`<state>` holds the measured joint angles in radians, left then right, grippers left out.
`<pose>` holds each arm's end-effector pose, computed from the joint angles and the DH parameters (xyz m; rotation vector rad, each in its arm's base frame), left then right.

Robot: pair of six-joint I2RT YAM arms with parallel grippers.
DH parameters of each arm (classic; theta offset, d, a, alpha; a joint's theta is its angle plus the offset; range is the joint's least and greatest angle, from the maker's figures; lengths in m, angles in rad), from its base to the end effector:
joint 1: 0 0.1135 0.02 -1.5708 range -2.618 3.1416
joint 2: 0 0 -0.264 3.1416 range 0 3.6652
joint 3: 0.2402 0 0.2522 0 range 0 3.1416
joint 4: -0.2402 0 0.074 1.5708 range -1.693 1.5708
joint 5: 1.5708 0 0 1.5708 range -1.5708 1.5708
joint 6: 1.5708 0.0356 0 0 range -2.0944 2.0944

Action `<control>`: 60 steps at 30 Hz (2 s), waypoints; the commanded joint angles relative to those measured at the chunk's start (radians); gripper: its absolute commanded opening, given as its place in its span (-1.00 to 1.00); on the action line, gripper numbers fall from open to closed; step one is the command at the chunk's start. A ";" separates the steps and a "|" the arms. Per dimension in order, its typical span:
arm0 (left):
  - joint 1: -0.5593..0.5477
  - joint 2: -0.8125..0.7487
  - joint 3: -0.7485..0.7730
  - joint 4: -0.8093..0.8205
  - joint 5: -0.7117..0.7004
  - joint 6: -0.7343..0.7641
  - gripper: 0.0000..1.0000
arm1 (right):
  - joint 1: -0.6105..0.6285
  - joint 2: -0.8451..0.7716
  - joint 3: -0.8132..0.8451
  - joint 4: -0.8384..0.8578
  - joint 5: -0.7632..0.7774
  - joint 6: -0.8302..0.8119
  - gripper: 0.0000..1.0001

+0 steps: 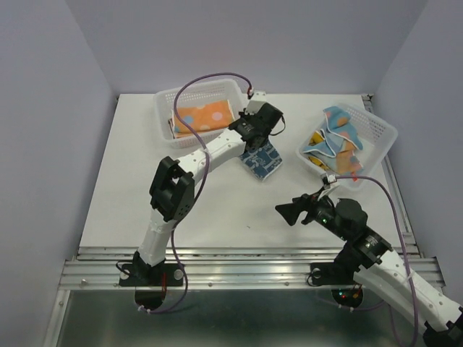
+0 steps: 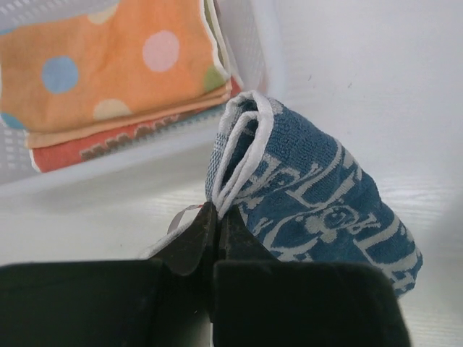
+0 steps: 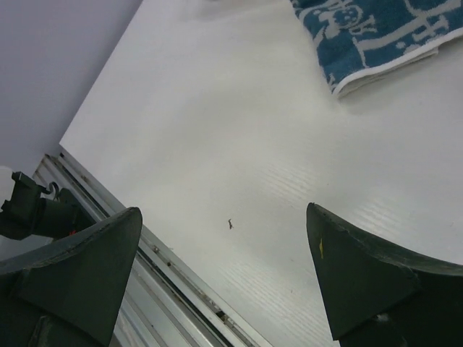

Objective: Fold and stack the towels
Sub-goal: Neatly place the folded towel into the bin

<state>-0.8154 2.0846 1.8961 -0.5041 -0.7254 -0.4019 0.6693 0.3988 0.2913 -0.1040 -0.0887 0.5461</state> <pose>0.3456 -0.3326 0.2922 0.0629 2.0691 0.0872 0.1029 0.0854 0.2264 -0.1833 1.8749 0.9372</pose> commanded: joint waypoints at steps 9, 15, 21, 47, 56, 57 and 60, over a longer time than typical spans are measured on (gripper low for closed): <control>0.185 0.080 0.337 0.127 0.170 0.258 -1.00 | 0.006 -0.002 -0.032 0.035 0.083 -0.009 1.00; 0.289 0.117 0.465 0.081 0.251 0.209 -1.00 | 0.006 0.040 -0.029 0.049 0.078 -0.017 1.00; 0.421 0.100 0.436 0.092 0.366 0.143 -1.00 | 0.006 0.069 -0.027 0.053 0.083 -0.020 1.00; 0.564 0.003 0.169 0.056 0.340 -0.170 -1.00 | 0.006 0.118 -0.017 0.061 0.102 -0.023 1.00; 0.587 -0.021 0.110 0.029 0.320 -0.207 -1.00 | 0.007 0.117 -0.020 0.063 0.093 -0.023 1.00; 0.588 -0.011 0.112 0.021 0.316 -0.210 -1.00 | 0.007 0.117 -0.020 0.063 0.095 -0.023 1.00; 0.591 0.014 0.110 -0.004 0.294 -0.218 -1.00 | 0.006 0.117 -0.020 0.064 0.095 -0.025 1.00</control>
<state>-0.2337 2.1269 2.0197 -0.4732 -0.3759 -0.5980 0.6693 0.5232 0.2737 -0.0963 -0.0063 0.5381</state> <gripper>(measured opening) 0.047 0.999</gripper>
